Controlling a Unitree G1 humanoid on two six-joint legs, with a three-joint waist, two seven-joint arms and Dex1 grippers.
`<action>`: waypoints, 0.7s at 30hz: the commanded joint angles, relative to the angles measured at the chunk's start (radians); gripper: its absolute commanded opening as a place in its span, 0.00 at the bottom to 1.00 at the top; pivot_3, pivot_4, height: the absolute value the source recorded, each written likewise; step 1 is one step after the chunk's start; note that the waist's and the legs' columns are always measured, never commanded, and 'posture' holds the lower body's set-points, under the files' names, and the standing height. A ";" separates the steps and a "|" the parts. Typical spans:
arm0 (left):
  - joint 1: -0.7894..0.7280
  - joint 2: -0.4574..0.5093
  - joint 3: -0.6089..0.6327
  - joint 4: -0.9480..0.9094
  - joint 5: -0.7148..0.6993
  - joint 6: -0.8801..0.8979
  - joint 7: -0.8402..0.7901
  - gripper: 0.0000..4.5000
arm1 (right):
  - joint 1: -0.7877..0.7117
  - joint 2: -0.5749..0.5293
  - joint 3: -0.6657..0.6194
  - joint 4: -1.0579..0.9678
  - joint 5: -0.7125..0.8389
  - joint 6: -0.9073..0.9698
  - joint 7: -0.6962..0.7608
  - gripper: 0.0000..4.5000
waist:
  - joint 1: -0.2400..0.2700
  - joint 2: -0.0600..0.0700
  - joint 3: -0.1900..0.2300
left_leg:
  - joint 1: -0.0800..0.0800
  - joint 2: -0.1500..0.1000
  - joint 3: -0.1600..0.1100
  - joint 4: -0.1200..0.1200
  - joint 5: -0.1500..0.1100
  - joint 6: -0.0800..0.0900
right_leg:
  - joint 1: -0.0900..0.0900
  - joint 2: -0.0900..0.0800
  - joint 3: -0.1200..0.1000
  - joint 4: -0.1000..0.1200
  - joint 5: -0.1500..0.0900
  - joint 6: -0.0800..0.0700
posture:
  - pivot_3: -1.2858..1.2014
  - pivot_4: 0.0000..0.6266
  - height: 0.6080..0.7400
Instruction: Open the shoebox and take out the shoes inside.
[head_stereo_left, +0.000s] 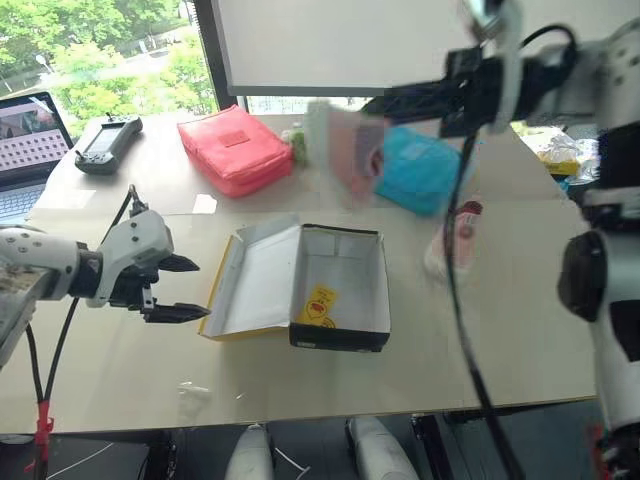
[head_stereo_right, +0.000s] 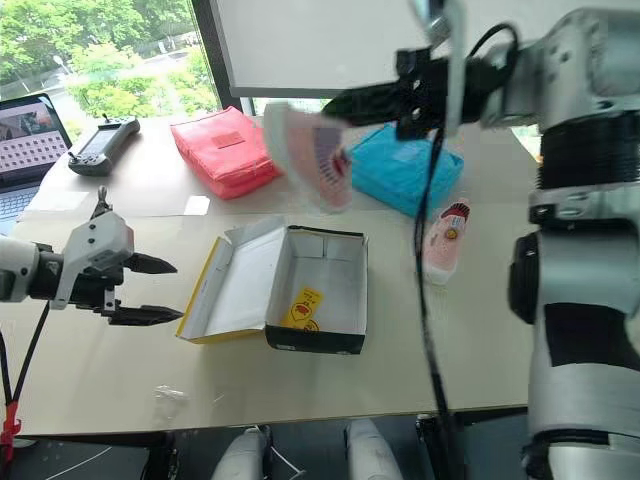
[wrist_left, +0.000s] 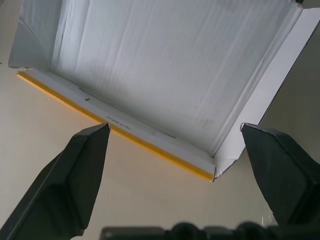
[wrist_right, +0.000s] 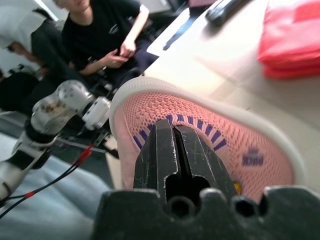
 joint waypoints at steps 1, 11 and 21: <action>-0.050 -0.001 -0.019 0.016 0.022 -0.031 -0.015 1.00 | -0.037 -0.094 0.030 0.065 -0.107 -0.163 0.022 0.01 | -0.001 0.000 0.000 | 0.000 0.000 0.000 0.000 0.000 0.000 | 0.000 0.000 0.000 0.000 0.000 0.000 | 0.52 0.24 1.00; -0.156 -0.046 -0.110 0.080 0.065 -0.062 -0.052 1.00 | 0.069 -0.321 0.164 0.380 -0.491 -0.732 0.026 0.01 | -0.001 0.003 0.002 | 0.000 0.000 0.003 0.001 0.000 0.000 | 0.000 0.000 0.003 0.000 0.000 0.001 | 0.52 0.24 1.00; -0.155 -0.047 -0.109 0.076 0.075 -0.056 -0.067 1.00 | 0.191 -0.340 0.175 0.559 -0.650 -0.966 -0.041 0.01 | -0.020 0.004 0.002 | 0.002 -0.001 0.004 0.000 0.000 0.000 | 0.002 -0.001 0.004 0.000 0.000 0.001 | 0.52 0.24 1.00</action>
